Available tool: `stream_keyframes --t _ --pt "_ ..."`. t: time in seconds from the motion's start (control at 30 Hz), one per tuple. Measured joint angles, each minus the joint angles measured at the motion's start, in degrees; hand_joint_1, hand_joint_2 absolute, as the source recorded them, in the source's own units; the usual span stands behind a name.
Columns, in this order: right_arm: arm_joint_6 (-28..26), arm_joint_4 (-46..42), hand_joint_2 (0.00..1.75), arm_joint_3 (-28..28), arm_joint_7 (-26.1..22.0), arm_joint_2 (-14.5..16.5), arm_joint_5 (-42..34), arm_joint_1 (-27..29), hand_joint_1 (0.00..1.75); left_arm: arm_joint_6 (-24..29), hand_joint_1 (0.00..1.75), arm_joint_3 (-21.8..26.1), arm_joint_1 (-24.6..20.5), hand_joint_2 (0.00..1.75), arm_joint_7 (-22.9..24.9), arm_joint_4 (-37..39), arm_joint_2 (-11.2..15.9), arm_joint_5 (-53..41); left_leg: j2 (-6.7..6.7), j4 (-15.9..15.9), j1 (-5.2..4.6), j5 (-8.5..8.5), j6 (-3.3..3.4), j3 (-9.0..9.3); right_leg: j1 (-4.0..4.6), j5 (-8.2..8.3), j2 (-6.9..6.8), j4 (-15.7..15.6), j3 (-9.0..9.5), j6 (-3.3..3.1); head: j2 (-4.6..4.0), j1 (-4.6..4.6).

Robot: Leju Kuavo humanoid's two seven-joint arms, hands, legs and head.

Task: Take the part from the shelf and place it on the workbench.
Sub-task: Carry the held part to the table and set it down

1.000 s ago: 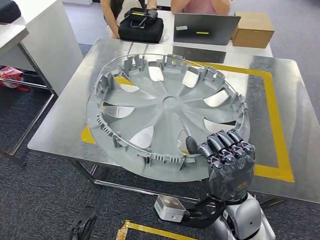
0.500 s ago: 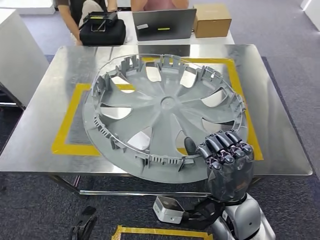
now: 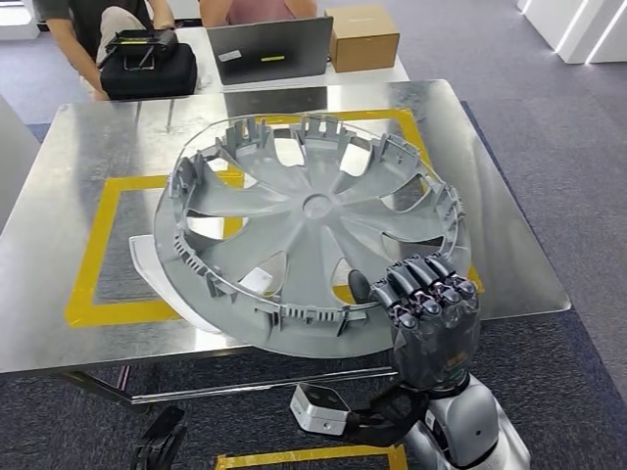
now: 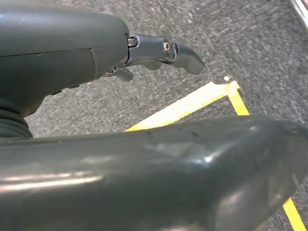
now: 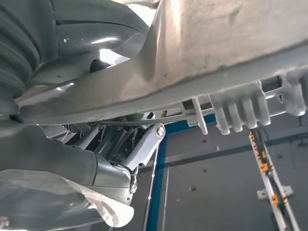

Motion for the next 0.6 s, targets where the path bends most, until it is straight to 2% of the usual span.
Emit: stream_keyframes --t 0.03,0.1,0.13,0.17,0.2,0.27,0.33,0.4,0.5,0.6 --pt "0.0 0.4 1.75 0.1 0.3 -0.2 0.0 -0.1 1.75 0.0 0.00 -0.1 0.0 0.00 -0.1 0.1 0.0 0.5 0.20 -0.2 0.13 0.15 0.25 0.05 -0.01 -1.46 -1.11 2.3 -1.11 0.27 0.00 0.19" --pt "0.0 1.6 1.75 0.4 2.0 -0.5 0.0 -0.2 1.75 0.1 0.00 -0.7 0.2 0.00 -0.1 0.2 0.1 2.1 0.67 -0.2 0.08 0.19 0.43 0.00 -0.18 -4.95 -2.82 9.5 -4.38 0.74 0.00 0.56" --pt "0.1 2.6 1.75 0.9 4.3 -0.8 0.0 -0.5 1.75 0.2 0.00 -1.1 0.3 0.00 0.0 0.3 0.1 2.8 0.97 -0.2 0.06 0.19 0.43 -0.02 -0.30 -5.90 -3.11 12.5 -5.77 0.91 0.00 0.55" --pt "0.1 3.7 1.75 1.7 7.5 -1.2 0.0 -0.8 1.75 0.4 0.00 -1.4 0.4 0.00 -0.1 0.5 0.1 3.2 1.23 -0.2 0.06 0.18 0.42 -0.02 -0.39 -5.84 -3.25 13.7 -6.31 1.05 0.00 0.57" --pt "0.2 5.0 1.75 2.7 10.9 -1.7 0.0 -1.3 1.75 0.5 0.00 -1.5 0.4 0.00 -0.2 0.6 0.1 3.4 1.42 -0.2 0.07 0.17 0.40 -0.01 -0.48 -4.76 -3.34 12.7 -5.74 1.11 0.00 0.57" --pt "0.6 7.1 1.75 4.4 15.3 -2.5 -0.1 -1.9 1.75 0.6 0.00 -1.6 0.3 0.00 -0.3 0.8 0.1 3.5 1.58 -0.1 0.07 0.09 0.19 0.05 -0.55 -1.37 -3.81 5.4 -1.92 0.97 0.00 0.59" --pt "2.4 8.8 1.75 5.9 17.6 -2.8 -0.4 -2.6 1.75 0.7 0.00 -1.7 0.3 0.00 -0.4 1.1 0.2 3.5 1.72 0.0 -0.16 0.04 -0.37 -0.09 -0.44 0.31 -4.20 -0.7 1.39 0.53 0.00 0.53" --pt "5.1 10.3 1.75 7.6 19.8 -3.1 -1.5 -3.4 1.75 0.8 0.00 -1.7 0.2 0.00 -0.5 1.4 0.3 3.4 1.86 0.2 -0.44 0.07 -0.36 -0.25 -0.40 0.55 -4.13 -2.0 2.15 0.30 0.00 0.43" --pt "8.8 12.6 1.75 9.0 21.8 -3.8 -4.2 -4.6 1.75 0.9 0.00 -1.7 0.2 0.00 -0.5 1.8 0.2 3.0 1.91 0.0 -0.48 0.28 0.44 -0.12 -0.39 0.69 -4.00 -2.1 2.10 0.27 0.00 0.36" --pt "11.9 14.7 1.75 9.3 22.6 -4.7 -7.2 -5.7 1.75 1.1 0.00 -1.7 0.2 0.00 -0.4 2.2 0.2 2.6 1.92 -0.5 -0.45 0.52 0.20 0.06 -0.29 0.63 -3.98 -2.0 2.07 -0.07 0.00 0.34"
